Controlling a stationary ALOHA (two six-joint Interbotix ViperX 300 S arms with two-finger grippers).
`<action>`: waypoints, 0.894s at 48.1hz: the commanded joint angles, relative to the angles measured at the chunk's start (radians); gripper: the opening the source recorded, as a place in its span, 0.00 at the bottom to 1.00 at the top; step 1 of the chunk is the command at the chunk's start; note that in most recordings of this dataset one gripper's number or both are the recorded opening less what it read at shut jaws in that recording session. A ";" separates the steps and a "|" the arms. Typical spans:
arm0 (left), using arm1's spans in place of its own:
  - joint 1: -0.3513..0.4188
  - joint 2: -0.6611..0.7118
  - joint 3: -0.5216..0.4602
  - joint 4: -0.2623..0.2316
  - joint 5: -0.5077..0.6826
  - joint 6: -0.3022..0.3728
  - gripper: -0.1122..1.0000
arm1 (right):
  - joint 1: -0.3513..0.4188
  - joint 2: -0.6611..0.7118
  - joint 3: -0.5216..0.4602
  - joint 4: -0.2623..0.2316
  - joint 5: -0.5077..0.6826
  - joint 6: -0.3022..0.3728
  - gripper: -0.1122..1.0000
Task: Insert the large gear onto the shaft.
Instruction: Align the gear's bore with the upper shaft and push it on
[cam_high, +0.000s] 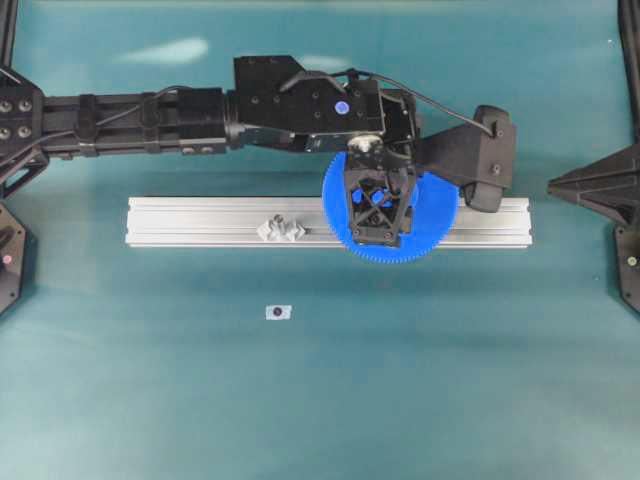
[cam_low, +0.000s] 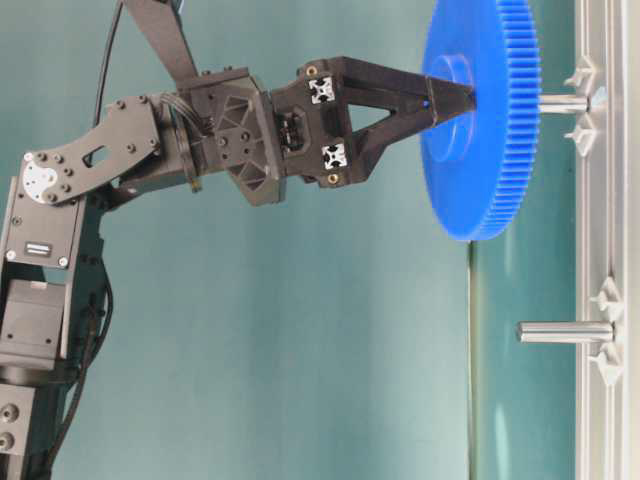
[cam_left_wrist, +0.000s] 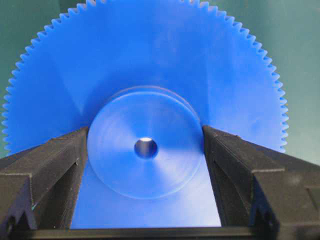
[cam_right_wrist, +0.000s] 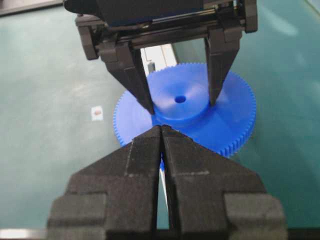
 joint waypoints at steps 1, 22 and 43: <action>0.003 -0.028 -0.031 0.002 -0.003 0.003 0.79 | -0.003 0.008 -0.015 0.002 -0.003 0.009 0.17; 0.003 0.006 -0.032 0.002 -0.018 0.002 0.79 | -0.003 0.008 -0.014 0.002 -0.005 0.009 0.17; 0.038 0.011 -0.032 0.002 -0.035 0.003 0.79 | -0.003 0.000 -0.012 0.002 -0.003 0.009 0.17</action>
